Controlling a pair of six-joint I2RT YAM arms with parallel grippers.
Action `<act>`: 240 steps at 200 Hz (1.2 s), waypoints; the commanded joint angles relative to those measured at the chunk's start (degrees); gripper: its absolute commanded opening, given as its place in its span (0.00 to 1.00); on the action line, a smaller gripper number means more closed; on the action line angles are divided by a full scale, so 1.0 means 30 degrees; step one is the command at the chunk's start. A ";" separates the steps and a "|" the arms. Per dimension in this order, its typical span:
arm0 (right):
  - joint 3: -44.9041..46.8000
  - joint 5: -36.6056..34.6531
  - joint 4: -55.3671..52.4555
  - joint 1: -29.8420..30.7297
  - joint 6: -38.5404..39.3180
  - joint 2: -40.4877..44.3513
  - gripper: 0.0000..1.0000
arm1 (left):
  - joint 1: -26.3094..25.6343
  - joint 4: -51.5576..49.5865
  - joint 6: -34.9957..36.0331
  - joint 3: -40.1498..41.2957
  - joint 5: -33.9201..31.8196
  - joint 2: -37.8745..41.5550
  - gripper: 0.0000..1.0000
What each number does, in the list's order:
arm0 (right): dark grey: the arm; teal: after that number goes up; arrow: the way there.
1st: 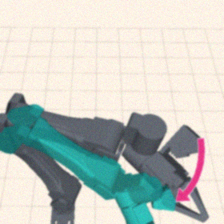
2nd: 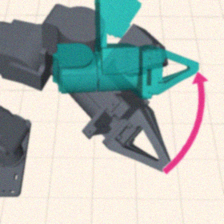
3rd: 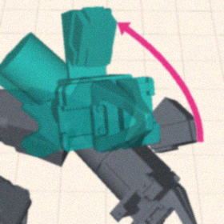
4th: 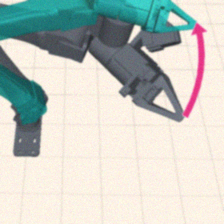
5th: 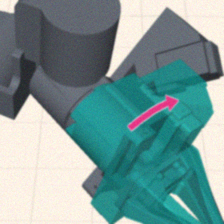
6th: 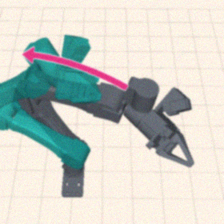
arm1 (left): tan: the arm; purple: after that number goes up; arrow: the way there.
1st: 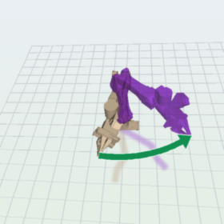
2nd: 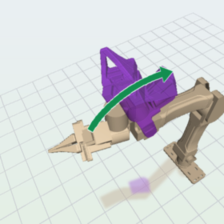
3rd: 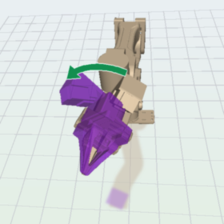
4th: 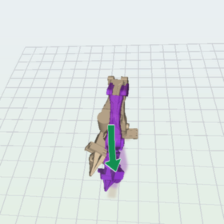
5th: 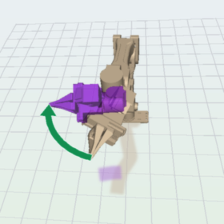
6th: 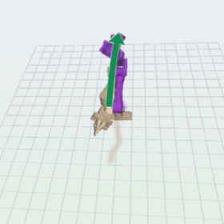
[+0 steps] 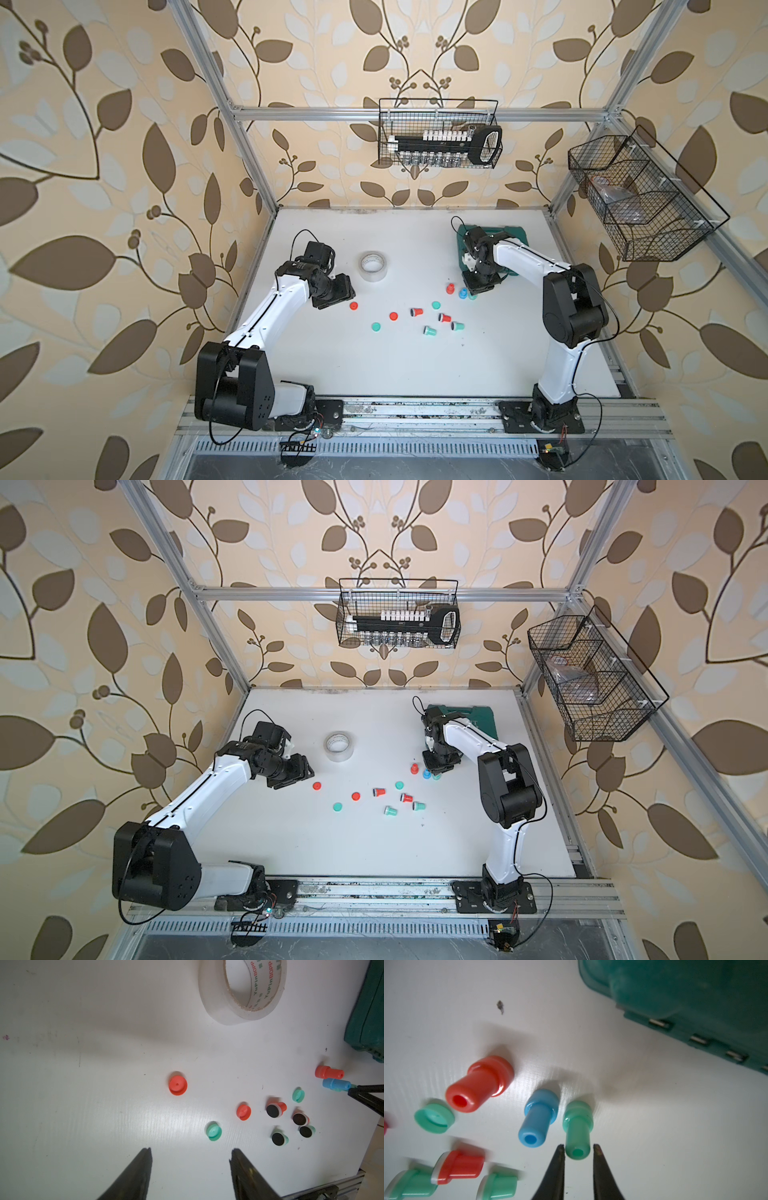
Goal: Close the stamp cap
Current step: Place the stamp at the center of the board, then pick up the stamp from the center of the board.
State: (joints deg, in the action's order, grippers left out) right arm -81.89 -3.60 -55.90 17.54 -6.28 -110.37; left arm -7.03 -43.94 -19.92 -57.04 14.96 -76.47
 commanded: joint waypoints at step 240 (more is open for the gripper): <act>0.5502 0.2717 0.4422 0.9022 0.1726 0.4727 0.27 | 0.0203 -0.0352 0.0283 -0.0588 0.0242 0.0266 0.63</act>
State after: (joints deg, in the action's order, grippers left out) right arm -65.41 3.62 -46.70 43.24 -3.09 -93.19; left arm -7.03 -44.38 -19.90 -57.04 14.96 -76.47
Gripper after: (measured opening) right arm 0.268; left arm 0.633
